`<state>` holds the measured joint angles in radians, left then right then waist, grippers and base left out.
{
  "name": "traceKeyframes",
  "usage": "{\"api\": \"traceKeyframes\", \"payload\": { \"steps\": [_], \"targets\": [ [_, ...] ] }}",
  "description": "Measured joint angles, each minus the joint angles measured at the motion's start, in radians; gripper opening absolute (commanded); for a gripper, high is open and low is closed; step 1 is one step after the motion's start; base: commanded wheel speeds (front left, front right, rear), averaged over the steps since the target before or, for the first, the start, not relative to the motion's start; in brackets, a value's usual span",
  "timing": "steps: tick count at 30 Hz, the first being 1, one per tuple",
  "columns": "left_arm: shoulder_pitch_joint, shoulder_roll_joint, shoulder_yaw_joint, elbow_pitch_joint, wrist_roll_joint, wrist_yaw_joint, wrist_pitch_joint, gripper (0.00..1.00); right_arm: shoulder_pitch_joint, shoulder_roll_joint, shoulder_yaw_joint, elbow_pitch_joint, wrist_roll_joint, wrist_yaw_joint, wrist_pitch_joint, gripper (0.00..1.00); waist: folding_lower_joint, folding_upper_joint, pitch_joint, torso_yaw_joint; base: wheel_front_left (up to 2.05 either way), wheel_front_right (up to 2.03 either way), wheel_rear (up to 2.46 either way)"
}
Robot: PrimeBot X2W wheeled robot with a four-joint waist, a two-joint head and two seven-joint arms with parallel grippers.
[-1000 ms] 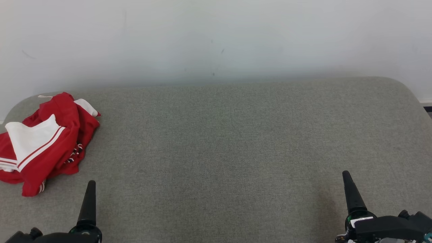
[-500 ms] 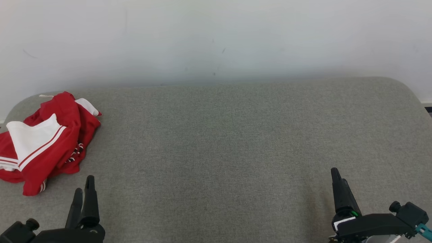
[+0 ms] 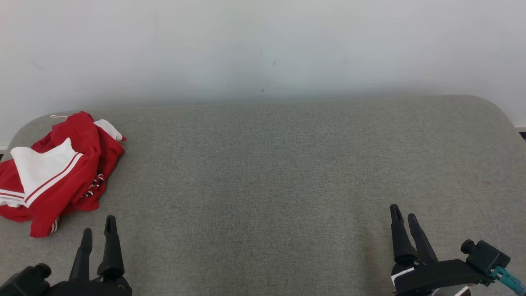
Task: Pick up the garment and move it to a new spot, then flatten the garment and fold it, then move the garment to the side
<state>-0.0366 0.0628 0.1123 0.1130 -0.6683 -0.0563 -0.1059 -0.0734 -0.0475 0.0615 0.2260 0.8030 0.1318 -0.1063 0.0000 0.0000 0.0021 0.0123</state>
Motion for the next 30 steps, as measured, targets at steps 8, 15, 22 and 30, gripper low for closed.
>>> {"api": "traceKeyframes", "payload": {
  "steps": [8, 15, 22, 30],
  "targets": [
    [0.005, 0.01, -0.007, -0.008, 0.098, 0.012, -0.021, 1.0, -0.001, 0.0, 0.017, 0.0, -0.117, 0.0, -0.021, 1.0, 0.0, 0.0, -0.001, 0.003, 0.0, 0.0, 0.0],
    [0.009, 0.014, -0.017, -0.015, 0.18, 0.021, -0.041, 1.0, -0.001, 0.0, 0.025, -0.009, -0.205, 0.0, -0.041, 1.0, 0.0, 0.0, -0.001, 0.002, 0.0, 0.0, 0.0],
    [0.012, 0.019, -0.025, -0.016, 0.247, 0.021, -0.058, 1.0, 0.003, 0.0, 0.032, -0.016, -0.283, 0.0, -0.058, 1.0, 0.0, 0.0, -0.003, 0.003, 0.0, 0.0, 0.0],
    [0.022, 0.025, -0.027, -0.016, 0.312, 0.021, -0.077, 1.0, 0.01, -0.001, 0.039, -0.025, -0.368, 0.0, -0.074, 1.0, 0.0, 0.0001, -0.005, 0.004, 0.0, 0.0, 0.0]
  ]
}}
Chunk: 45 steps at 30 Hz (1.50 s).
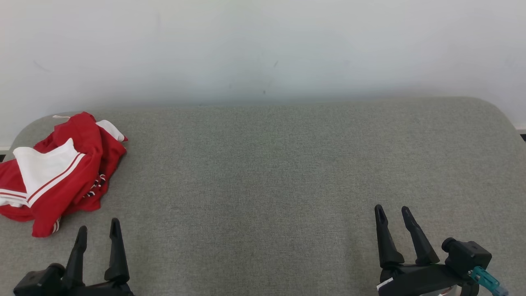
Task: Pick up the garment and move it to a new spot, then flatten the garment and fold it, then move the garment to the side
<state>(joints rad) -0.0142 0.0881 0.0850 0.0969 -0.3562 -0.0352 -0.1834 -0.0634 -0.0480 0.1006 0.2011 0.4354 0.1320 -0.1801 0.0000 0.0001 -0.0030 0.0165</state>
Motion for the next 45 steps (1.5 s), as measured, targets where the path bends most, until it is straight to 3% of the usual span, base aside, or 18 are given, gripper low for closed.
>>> {"api": "traceKeyframes", "payload": {
  "steps": [26, 45],
  "targets": [
    [0.019, 0.013, -0.005, 0.017, 0.125, -0.018, -0.01, 1.0, 0.029, -0.001, -0.04, -0.017, -0.194, 0.0, -0.016, 1.0, 0.0, 0.0, -0.009, 0.0, 0.0, 0.0, 0.0],
    [0.038, 0.027, -0.011, -0.026, 0.204, 0.008, 0.035, 1.0, 0.034, -0.001, -0.027, -0.018, -0.253, 0.0, -0.021, 1.0, 0.0, 0.0, -0.016, 0.008, 0.0, 0.0, 0.0]
  ]
}}
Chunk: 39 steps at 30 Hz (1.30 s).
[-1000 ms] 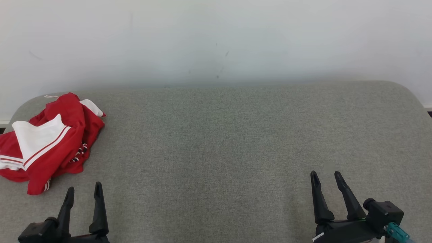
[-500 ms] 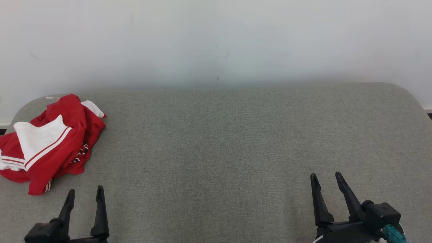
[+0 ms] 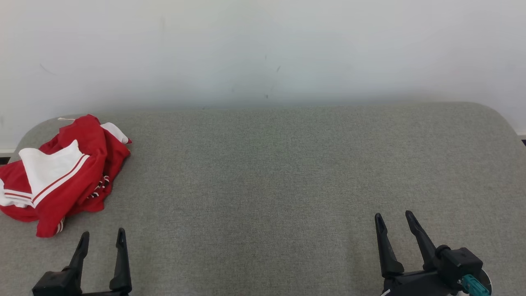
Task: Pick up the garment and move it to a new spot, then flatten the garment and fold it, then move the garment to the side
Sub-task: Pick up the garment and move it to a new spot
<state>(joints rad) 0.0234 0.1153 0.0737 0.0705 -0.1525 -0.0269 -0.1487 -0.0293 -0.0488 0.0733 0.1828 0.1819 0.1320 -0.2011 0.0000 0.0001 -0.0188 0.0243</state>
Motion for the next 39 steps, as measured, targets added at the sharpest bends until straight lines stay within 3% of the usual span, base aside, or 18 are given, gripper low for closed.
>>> {"api": "traceKeyframes", "payload": {
  "steps": [17, 39],
  "targets": [
    [0.005, 0.008, -0.015, -0.004, -0.009, 0.014, 0.011, 1.0, 0.01, 0.0, 0.001, 0.006, 0.013, 0.0, 0.007, 1.0, 0.0, 0.0, 0.0, 0.031, 0.0, 0.0, 0.0],
    [0.011, 0.033, 0.018, 0.035, -0.03, 0.046, -0.034, 1.0, -0.004, 0.0, 0.068, 0.062, 0.049, 0.0, -0.01, 1.0, 0.0, -0.0001, 0.002, 0.285, 0.0, 0.0, 0.0]
  ]
}}
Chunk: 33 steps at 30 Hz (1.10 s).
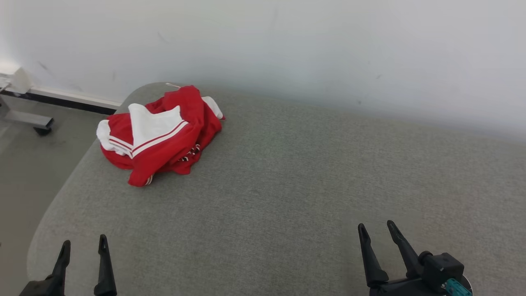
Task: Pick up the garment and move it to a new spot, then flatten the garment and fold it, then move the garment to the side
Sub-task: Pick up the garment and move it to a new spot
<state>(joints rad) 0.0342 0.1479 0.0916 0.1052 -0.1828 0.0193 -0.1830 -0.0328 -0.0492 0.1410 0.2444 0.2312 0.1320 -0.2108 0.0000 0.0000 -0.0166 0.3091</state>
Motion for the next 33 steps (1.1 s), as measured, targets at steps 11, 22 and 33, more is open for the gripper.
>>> {"api": "traceKeyframes", "payload": {
  "steps": [11, 22, 33],
  "targets": [
    [0.012, 0.005, 0.008, 0.005, -0.005, 0.018, -0.011, 1.0, -0.011, 0.0, 0.03, 0.022, 0.01, 0.0, -0.005, 1.0, 0.0, 0.0, 0.004, 0.121, 0.0, 0.0, 0.0],
    [0.014, 0.01, 0.015, 0.007, -0.032, 0.028, -0.012, 1.0, -0.021, 0.0, 0.038, 0.034, 0.012, 0.0, -0.008, 1.0, 0.0, 0.0, 0.01, 0.139, 0.0, 0.0, 0.0],
    [-0.206, 0.07, 0.03, 0.041, -0.087, -0.021, 0.007, 1.0, -0.06, 0.0, -0.019, -0.004, -0.04, 0.0, 0.02, 1.0, 0.0, 0.0001, 0.061, 0.06, 0.0, 0.0, 0.0]
  ]
}}
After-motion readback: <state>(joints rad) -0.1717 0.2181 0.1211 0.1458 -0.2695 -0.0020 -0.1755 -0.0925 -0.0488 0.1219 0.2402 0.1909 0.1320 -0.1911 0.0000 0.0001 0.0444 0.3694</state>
